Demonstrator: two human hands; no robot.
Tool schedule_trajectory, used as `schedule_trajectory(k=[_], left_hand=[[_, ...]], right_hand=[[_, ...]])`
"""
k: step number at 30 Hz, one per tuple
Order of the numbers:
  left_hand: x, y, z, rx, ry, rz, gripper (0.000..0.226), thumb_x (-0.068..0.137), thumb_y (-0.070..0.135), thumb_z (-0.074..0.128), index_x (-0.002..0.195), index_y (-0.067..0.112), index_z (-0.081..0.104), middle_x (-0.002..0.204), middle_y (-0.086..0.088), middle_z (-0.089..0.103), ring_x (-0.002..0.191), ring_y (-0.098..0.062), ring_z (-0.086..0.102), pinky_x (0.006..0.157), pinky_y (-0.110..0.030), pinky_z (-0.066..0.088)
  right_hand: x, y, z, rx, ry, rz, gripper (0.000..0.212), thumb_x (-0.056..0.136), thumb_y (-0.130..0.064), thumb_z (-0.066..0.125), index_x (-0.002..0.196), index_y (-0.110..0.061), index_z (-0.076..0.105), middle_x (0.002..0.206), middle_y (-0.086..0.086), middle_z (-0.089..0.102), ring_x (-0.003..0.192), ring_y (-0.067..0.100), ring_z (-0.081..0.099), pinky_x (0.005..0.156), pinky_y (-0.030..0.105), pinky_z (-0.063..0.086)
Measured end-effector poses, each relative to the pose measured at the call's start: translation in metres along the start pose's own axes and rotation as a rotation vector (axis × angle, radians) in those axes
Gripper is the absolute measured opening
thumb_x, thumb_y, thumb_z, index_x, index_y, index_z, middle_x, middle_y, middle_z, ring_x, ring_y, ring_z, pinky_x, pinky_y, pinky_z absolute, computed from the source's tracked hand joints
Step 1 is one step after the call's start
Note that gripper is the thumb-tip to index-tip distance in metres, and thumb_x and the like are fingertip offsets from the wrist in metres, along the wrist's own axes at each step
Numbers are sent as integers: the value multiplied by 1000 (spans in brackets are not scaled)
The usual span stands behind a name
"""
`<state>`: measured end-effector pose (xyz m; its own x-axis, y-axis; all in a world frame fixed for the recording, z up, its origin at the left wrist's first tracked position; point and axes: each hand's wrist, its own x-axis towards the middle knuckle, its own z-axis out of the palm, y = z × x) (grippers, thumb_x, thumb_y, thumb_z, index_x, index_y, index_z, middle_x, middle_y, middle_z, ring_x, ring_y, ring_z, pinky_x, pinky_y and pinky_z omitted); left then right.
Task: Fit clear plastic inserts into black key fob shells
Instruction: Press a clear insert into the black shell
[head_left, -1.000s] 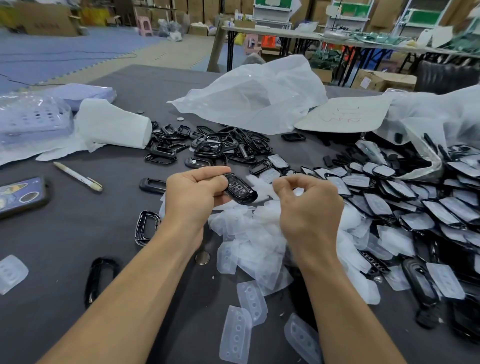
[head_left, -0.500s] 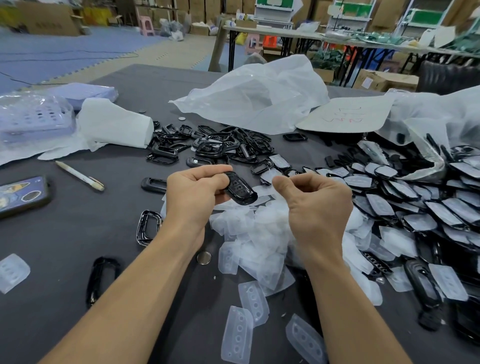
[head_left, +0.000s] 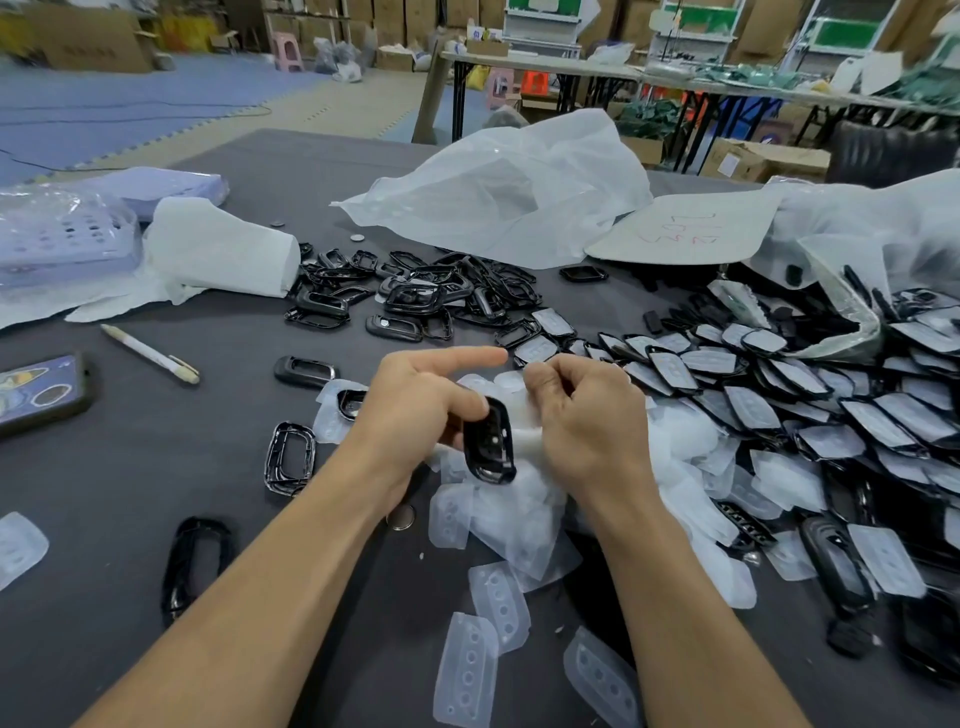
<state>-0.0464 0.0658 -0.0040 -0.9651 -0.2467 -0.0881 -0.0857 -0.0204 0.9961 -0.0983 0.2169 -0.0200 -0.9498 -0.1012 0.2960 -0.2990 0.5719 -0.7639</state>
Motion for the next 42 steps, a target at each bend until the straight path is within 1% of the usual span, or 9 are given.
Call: schedule_trajectory(k=[9,13,17,20,25,29,33,37,42], left_hand=[[1,-3,8,23,56,4,38,83,-14,66,71,18,84,69,-6,77,54,-10,69,49,-18,53],[2,-4,8,-1,106,-11,35,82,-13,67,70,16,83,67,-7,77,53,-13,70,50,-19,53],[7,-9,3,86,204,-31,37,79,-9,68,67,22,83,71,-3,79,60,-14,73,53,-25,57],[9,-7,-2,-3,275,-27,35,80,-8,69,68,21,83,70,-5,78,56,-10,71,52,-22,55],[4,-8,-2,156,282,10,49,68,12,69,107,40,78,70,-2,78,55,-19,69,59,-39,63],[-1,3,0,-41,97,8,43,78,-9,62,90,24,86,68,-4,74,57,-15,64,51,-23,53],[-5,5,3,-156,-92,-50,40,83,-10,57,102,12,84,75,-11,71,66,-19,65,52,-20,52],[-5,3,9,-176,-40,-45,27,85,-11,61,79,7,81,72,-7,75,60,-14,66,51,-19,52],[0,-1,7,-209,79,-26,35,84,-12,64,61,12,77,69,-7,75,54,-13,68,50,-20,53]], right_hand=[[1,0,3,259,84,19,29,96,-35,66,69,-23,65,50,-11,51,52,5,43,52,28,39],[1,-3,6,369,121,130,28,94,-33,70,70,-19,69,51,-9,54,55,13,49,58,39,47],[1,-2,0,292,305,152,39,98,-39,66,65,-18,67,51,-15,59,47,4,47,49,27,41],[6,1,-12,432,362,208,39,99,-38,67,64,-20,68,50,-12,62,39,1,45,43,15,35],[2,-6,-11,623,237,240,36,96,-35,71,67,-15,70,44,-3,53,45,14,45,45,21,39],[2,-10,-12,715,173,249,33,94,-35,74,67,-16,71,46,-1,54,48,15,46,50,28,38],[0,-13,-12,690,123,161,35,95,-32,74,61,-24,73,48,-4,57,46,12,52,45,21,39],[-2,-18,-12,693,33,127,35,92,-36,76,63,-16,72,51,3,61,43,15,51,44,22,38],[-2,-23,-16,873,-15,277,37,94,-38,71,61,-20,77,65,7,69,48,15,59,46,21,40]])
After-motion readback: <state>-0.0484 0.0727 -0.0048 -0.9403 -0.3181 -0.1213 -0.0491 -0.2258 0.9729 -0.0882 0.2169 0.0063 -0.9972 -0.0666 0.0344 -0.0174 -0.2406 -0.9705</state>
